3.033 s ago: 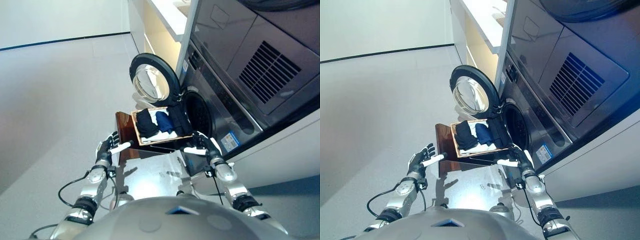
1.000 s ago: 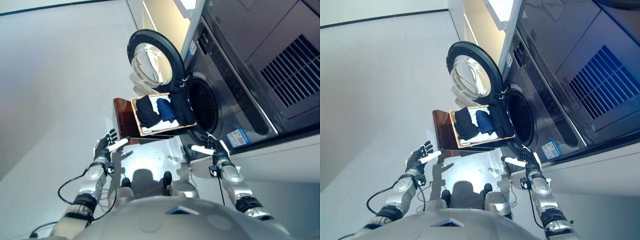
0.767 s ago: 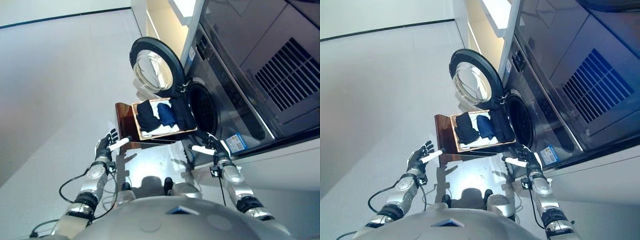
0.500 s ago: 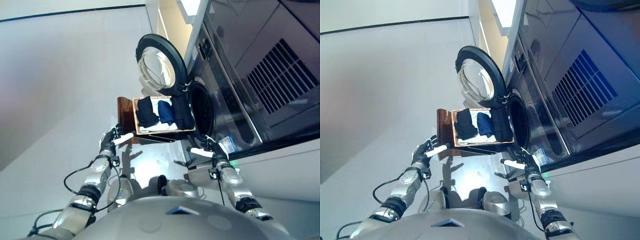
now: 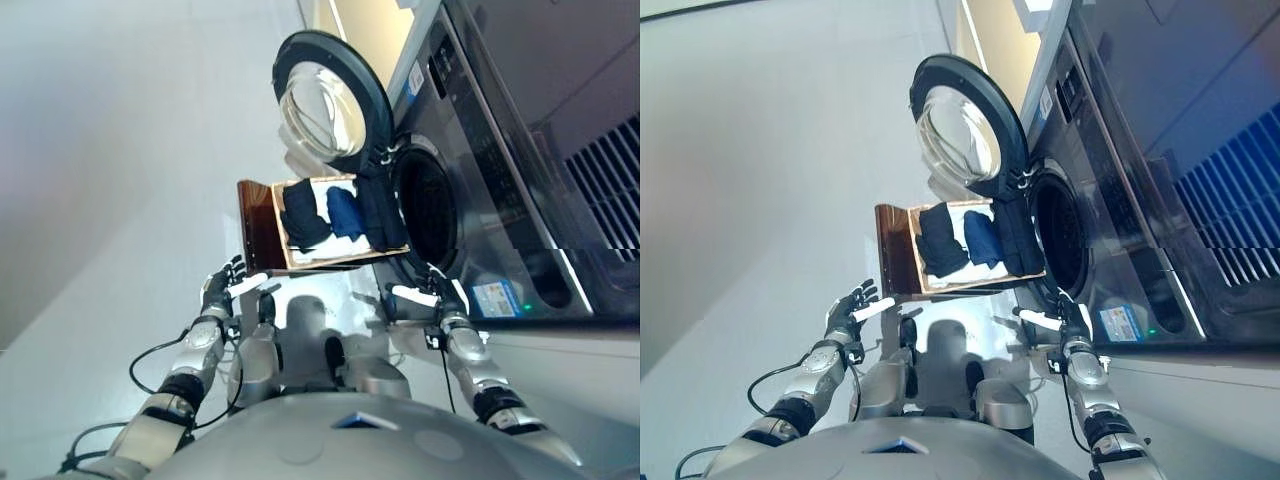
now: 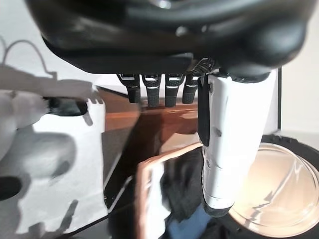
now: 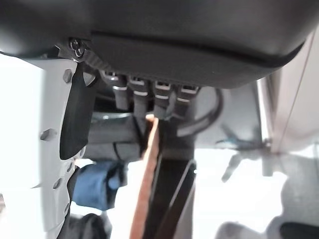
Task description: Pick up the clothes and place them into the washing machine
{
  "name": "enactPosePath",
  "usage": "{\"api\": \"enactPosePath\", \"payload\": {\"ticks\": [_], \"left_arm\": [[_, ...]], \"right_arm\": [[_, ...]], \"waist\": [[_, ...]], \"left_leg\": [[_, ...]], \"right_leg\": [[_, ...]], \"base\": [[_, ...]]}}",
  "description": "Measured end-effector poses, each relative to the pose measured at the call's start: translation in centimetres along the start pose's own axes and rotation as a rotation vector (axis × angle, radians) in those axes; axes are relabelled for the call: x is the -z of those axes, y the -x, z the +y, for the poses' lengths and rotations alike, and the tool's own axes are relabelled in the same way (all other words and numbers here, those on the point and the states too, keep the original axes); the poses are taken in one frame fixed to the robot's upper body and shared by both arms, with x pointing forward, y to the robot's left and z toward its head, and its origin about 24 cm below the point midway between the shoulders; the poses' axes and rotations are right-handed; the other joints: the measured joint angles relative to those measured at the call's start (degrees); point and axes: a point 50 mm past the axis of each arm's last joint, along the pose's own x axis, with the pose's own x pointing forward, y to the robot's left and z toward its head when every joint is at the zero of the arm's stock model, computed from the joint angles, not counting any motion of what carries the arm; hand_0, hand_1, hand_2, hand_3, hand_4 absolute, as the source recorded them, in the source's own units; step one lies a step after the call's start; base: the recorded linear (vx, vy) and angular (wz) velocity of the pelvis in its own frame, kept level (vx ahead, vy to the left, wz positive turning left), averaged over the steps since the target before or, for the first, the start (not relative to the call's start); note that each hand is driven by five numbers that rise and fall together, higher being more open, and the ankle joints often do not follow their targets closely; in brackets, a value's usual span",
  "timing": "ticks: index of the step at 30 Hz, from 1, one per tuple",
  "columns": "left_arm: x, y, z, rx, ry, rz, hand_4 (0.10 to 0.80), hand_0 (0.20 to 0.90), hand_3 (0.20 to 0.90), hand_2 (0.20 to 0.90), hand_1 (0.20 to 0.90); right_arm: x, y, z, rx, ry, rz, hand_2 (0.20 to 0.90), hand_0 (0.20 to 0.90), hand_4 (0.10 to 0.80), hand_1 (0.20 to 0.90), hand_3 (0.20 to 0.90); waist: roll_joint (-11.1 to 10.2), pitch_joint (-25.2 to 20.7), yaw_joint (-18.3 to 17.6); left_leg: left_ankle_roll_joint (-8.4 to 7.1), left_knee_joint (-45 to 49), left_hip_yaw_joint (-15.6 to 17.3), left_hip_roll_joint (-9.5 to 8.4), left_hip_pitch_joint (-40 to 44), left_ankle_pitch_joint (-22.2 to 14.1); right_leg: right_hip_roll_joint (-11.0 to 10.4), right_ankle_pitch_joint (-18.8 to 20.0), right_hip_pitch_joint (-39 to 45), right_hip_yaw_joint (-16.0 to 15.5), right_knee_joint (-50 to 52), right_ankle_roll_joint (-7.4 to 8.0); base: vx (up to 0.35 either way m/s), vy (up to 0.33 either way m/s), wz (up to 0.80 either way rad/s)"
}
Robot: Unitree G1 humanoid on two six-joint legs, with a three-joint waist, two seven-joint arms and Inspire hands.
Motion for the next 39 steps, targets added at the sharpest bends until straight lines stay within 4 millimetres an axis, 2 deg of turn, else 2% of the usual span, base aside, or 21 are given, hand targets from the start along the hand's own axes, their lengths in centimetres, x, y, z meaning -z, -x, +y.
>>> {"api": "enactPosePath", "payload": {"ticks": [1, 3, 4, 5, 9, 12, 15, 19, 24, 27, 29, 31, 32, 33, 34, 37, 39], "left_arm": [[-0.7, -0.2, 0.1, -0.001, 0.001, -0.026, 0.8, 0.9, 0.9, 0.9, 0.9], [-2.5, -0.7, 0.0, -0.004, 0.007, -0.083, 0.8, 0.9, 0.9, 0.9, 0.9], [-3.3, -0.9, 0.2, -0.017, 0.013, -0.109, 0.8, 0.9, 0.9, 0.9, 0.9], [-3.6, -1.0, 0.6, -0.031, 0.007, -0.119, 0.8, 0.9, 0.9, 0.9, 0.9], [-4.7, -1.1, 1.7, -0.071, 0.007, -0.159, 0.8, 0.9, 0.9, 0.9, 0.9], [-4.2, -0.9, 2.2, -0.087, 0.016, -0.146, 0.8, 0.9, 0.9, 0.9, 0.9], [-3.1, -0.6, 2.5, -0.097, 0.02, -0.116, 0.8, 0.9, 0.9, 0.9, 0.9], [-1.8, -0.1, 2.6, -0.102, 0.024, -0.08, 0.8, 0.9, 0.9, 0.9, 0.9], [-1.6, 0.0, 2.4, -0.096, 0.029, -0.074, 0.8, 0.9, 0.9, 0.9, 0.9], [-1.2, 0.1, 2.7, -0.104, 0.028, -0.065, 0.8, 0.9, 0.9, 0.9, 0.9], [-1.0, 0.3, 2.9, -0.11, 0.028, -0.058, 0.8, 0.9, 0.9, 0.9, 0.9], [-0.8, 0.3, 2.9, -0.112, 0.043, -0.049, 0.8, 0.9, 0.9, 0.9, 0.9], [-0.8, 0.3, 2.9, -0.113, 0.045, -0.049, 0.8, 0.9, 0.9, 0.9, 0.9], [-0.9, 0.3, 2.9, -0.112, 0.045, -0.051, 0.8, 0.9, 0.9, 0.9, 0.9], [-0.9, 0.3, 2.9, -0.112, 0.045, -0.051, 0.8, 0.9, 0.9, 0.9, 0.9], [-0.9, 0.2, 2.8, -0.111, 0.045, -0.05, 0.8, 0.9, 0.9, 0.9, 0.9], [-0.9, 0.3, 3.1, -0.117, 0.039, -0.05, 0.8, 0.9, 0.9, 0.9, 0.9]], "right_arm": [[-0.2, 0.0, 0.1, -0.003, -0.002, -0.006, 0.9, 0.9, 0.8, 0.9, 0.9], [-0.2, -0.2, 0.2, -0.002, -0.009, -0.002, 0.9, 0.9, 0.8, 0.9, 0.9], [-0.8, -0.5, 0.7, -0.014, -0.022, -0.015, 0.9, 0.9, 0.8, 0.9, 0.9], [-1.5, -0.8, 1.2, -0.03, -0.023, -0.034, 0.9, 0.9, 0.8, 0.9, 0.9], [-3.7, -1.7, 2.3, -0.063, -0.012, -0.095, 0.9, 0.9, 0.8, 0.9, 0.9], [-3.7, -1.7, 2.4, -0.067, -0.011, -0.091, 0.9, 0.9, 0.8, 0.9, 0.9], [-3.6, -1.6, 2.4, -0.064, -0.013, -0.087, 0.9, 0.9, 0.8, 0.9, 0.9], [-3.3, -1.6, 2.2, -0.058, -0.014, -0.069, 0.9, 0.9, 0.8, 0.9, 0.9], [-3.0, -1.5, 1.7, -0.048, -0.004, -0.062, 0.9, 0.9, 0.8, 0.9, 0.9], [-2.4, -1.2, 1.6, -0.046, -0.004, -0.044, 0.9, 0.9, 0.8, 0.9, 0.9], [-2.3, -1.2, 1.6, -0.047, -0.004, -0.042, 0.9, 0.9, 0.8, 0.9, 0.9], [-2.5, -1.3, 1.6, -0.046, -0.006, -0.048, 0.9, 0.9, 0.8, 0.9, 0.9], [-2.4, -1.2, 1.6, -0.047, -0.006, -0.045, 0.9, 0.9, 0.8, 0.9, 0.9], [-2.3, -1.2, 1.6, -0.046, -0.006, -0.042, 0.9, 0.9, 0.8, 0.9, 0.9], [-2.3, -1.2, 1.6, -0.046, -0.006, -0.041, 0.9, 0.9, 0.8, 0.9, 0.9], [-2.2, -1.2, 1.6, -0.042, -0.006, -0.039, 0.9, 0.9, 0.8, 0.9, 0.9], [-2.2, -1.1, 1.8, -0.046, -0.011, -0.039, 0.9, 0.9, 0.8, 0.9, 0.9]], "waist": [[-0.41, -0.26, -0.21], [-0.62, -0.41, 0.13], [-0.74, -0.47, 0.1], [-0.79, -0.73, 0.72], [-2.61, -2.93, 1.69], [-4.25, -5.18, 1.69], [-4.96, -6.83, 1.65], [-3.4, -7.72, 1.58], [-0.35, -7.57, 1.21], [0.13, -7.05, 0.89], [-0.01, -6.52, 1.14], [0.63, -5.13, 0.47], [0.57, -4.79, -0.15], [0.29, -4.01, -0.82], [-0.06, -3.54, -1.56], [-1.98, -2.78, -2.23], [-4.28, -2.84, -2.2]], "left_leg": [[1.19, 0.3, 0.68, -1.53, 0.34, -0.86], [2.38, 0.95, 2.57, -3.22, 0.94, -2.45], [2.57, 1.62, 3.12, -3.64, 1.11, -3.45], [2.74, 1.74, 4.27, -3.36, 1.13, -3.98], [3.18, 2.43, 7.43, -3.94, 0.86, -5.97], [3.39, 1.8, 8.07, -4.47, 0.73, -6.66], [3.82, 1.57, 7.95, -4.93, -0.06, -6.71], [4.8, 0.73, 7.17, -5.6, -0.06, -6.44], [6.63, 0.56, 5.66, -5.8, 0.65, -6.29], [7.39, 0.2, 5.86, -6.59, 2.4, -6.75], [7.56, -0.5, 5.95, -7.08, 2.86, -6.84], [8.6, -0.54, 4.57, -7.25, 2.79, -6.65], [8.67, -0.52, 4.3, -7.23, 2.79, -6.6], [8.66, -0.58, 3.95, -7.26, 2.84, -6.59], [8.59, -0.34, 3.69, -7.3, 2.81, -6.54], [7.2, -0.35, 2.7, -7.83, 3.09, -5.91], [5.56, -0.59, 2.23, -8.53, 2.98, -5.45]], "right_leg": [[-1.81, -1.19, -0.13, -0.62, 1.41, 0.81], [-4.16, -1.86, -0.62, -1.07, 2.2, 2.4], [-4.71, -1.05, -0.97, -1.16, 1.71, 3.58], [-4.94, -0.81, -1.31, -1.18, 1.81, 4.02], [-6.22, 0.28, -2.79, -3.4, 0.53, 4.45], [-6.8, 0.55, -3.04, -3.55, -0.3, 4.5], [-7.1, 0.76, -4.07, -3.51, -0.05, 4.62], [-7.13, 0.97, -5.99, -4.39, 3.31, 5.04], [-7.13, 0.44, -11.07, -7.07, 15.9, 5.69], [-9.35, 0.77, -13.16, -10.46, 22.67, 5.38], [-10.88, 1.26, -14.02, -10.63, 22.85, 5.33], [-13.0, 1.47, -14.57, -10.91, 15.54, 6.86], [-13.57, 2.29, -14.59, -10.78, 12.91, 7.99], [-14.41, 4.4, -14.88, -10.6, 8.53, 9.93], [-14.88, 5.98, -14.65, -10.63, 5.71, 10.46], [-15.53, 10.58, -14.57, -10.7, 1.66, 10.26], [-16.08, 13.61, -14.2, -10.25, 0.56, 8.66]], "base": [[0.209, 0.247, -0.37], [0.192, 0.261, -0.48], [0.149, 0.24, -0.72], [0.074, 0.122, -0.65], [0.085, 0.155, -0.61], [0.081, 0.134, -0.13], [0.063, 0.13, -0.03], [0.061, 0.174, 0.01], [0.05, 0.145, 0.13], [0.123, 0.079, 0.18], [0.09, -0.006, 0.05], [0.101, -0.027, 0.02], [0.124, -0.048, 0.18], [0.115, -0.061, 0.25], [0.144, -0.094, 0.3], [0.104, -0.095, 0.28], [0.127, -0.093, 0.18]]}}
